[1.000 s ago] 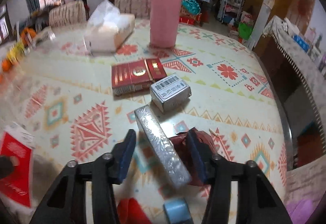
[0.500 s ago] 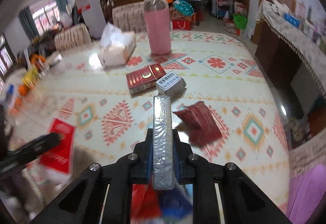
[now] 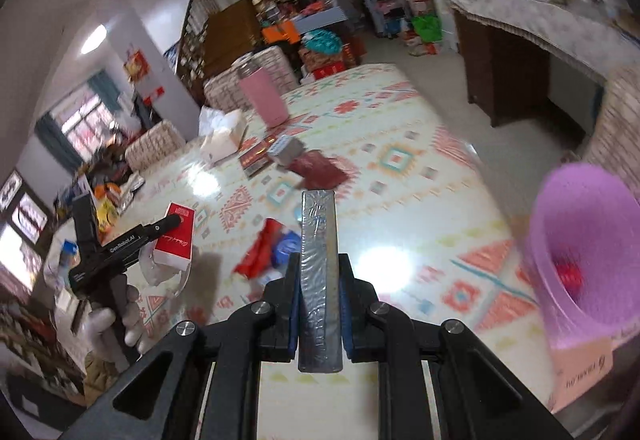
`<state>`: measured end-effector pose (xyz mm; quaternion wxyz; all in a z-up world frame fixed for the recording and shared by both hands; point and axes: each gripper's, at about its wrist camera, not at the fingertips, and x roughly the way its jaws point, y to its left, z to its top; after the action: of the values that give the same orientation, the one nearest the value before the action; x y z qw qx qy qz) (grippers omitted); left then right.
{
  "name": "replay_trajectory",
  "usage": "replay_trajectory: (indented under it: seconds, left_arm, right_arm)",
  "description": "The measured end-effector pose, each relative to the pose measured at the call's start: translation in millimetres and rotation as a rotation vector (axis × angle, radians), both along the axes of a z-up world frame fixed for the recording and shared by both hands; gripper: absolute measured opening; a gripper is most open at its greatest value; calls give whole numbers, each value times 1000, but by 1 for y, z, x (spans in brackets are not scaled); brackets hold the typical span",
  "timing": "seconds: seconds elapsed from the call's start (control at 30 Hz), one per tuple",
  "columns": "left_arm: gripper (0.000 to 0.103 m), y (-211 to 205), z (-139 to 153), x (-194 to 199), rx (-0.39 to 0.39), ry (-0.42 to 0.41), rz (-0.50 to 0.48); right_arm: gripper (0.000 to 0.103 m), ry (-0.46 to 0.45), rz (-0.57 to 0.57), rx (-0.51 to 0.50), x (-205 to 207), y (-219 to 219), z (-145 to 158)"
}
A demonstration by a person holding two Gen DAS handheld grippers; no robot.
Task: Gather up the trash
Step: 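Carry both items over the pink basket and open both tools to drop them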
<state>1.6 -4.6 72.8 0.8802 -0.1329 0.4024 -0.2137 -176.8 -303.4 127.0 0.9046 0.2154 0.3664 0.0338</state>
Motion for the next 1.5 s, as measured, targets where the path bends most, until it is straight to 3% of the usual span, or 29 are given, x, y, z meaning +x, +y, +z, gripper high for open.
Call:
replay_trajectory:
  seconds: [0.23,0.53,1.1,1.5]
  left_arm:
    - [62,-29,13,-31,87,-43,-54]
    - [61,-77,49,-79,107,-113,-182]
    - [60,-151,74,-124,92,-130,-325]
    - [60,-275,89,-124,53,-97,-507]
  right_arm:
    - [18,-43,-44,82,-41,-34,-6]
    - [18,-75,-58,162,-59,-56,-20]
    - [18,-131,-99,240,-90,-101,-36]
    - [18,-204,-262,205,-131,-174,-25]
